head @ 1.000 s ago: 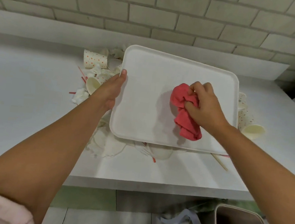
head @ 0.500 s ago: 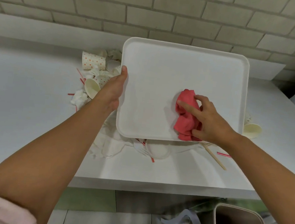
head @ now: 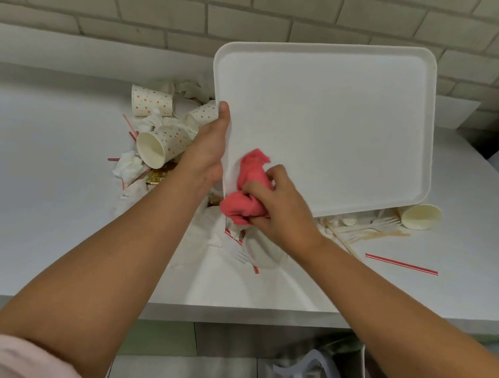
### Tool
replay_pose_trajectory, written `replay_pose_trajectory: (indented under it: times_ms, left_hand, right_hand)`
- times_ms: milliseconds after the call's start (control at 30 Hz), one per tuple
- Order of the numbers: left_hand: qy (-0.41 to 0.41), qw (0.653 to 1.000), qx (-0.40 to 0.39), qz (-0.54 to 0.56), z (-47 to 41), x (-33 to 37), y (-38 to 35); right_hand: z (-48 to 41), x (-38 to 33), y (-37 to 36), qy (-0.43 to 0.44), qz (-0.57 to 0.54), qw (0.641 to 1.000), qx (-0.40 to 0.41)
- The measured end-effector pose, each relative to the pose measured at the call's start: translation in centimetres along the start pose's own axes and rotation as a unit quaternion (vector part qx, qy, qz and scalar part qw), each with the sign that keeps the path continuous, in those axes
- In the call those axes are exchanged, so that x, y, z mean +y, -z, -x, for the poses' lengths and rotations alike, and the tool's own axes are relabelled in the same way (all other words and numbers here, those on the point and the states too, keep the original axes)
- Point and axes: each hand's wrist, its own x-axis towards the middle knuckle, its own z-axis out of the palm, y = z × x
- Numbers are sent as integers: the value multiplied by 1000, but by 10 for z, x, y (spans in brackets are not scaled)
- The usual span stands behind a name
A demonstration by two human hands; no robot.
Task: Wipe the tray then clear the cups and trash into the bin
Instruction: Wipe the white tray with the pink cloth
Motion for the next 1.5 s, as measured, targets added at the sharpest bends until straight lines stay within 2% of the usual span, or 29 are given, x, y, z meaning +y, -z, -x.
replay_pose_trajectory:
  times_ms: [100,300,467,667,833,900,1000,1067,1200,1333,1433,1500]
  left_hand:
    - [-2,1000,1,15,-2,2,-1]
    - [34,998,5,61,-7,-9,0]
    - [49,993,18,108,-11,-14,-4]
    - [47,992,27,116,-7,-9,-14]
    - [78,988,65,118,6,-12,-17]
    - [76,988,66,116,9,-11,-20]
    - [73,987,78,118,11,-9,-25]
    - [67,989,74,110,11,-7,-29]
    - [71,991,85,69,9,-6,-29]
    - [80,993,76,50,7,-4,-16]
    - [74,994,77,35,8,-1,-10]
    - [67,995,67,42,10,1,-10]
  right_hand:
    - [-3,-11,-2,-26,-11,1000,13]
    - [3,5,13,-65,41,997,5]
    - [11,26,24,-95,56,993,45]
    - [20,69,47,-235,46,963,119]
    - [23,109,66,-353,-46,908,220]
    - [22,120,73,-401,-91,868,277]
    - [16,131,78,-492,-152,781,352]
    - [11,130,74,-519,-169,757,360]
    - [16,125,59,-491,-157,786,340]
    - [29,148,76,-485,-126,795,343]
    - [43,202,77,-497,-104,813,283]
    - [46,212,81,-492,-75,832,245]
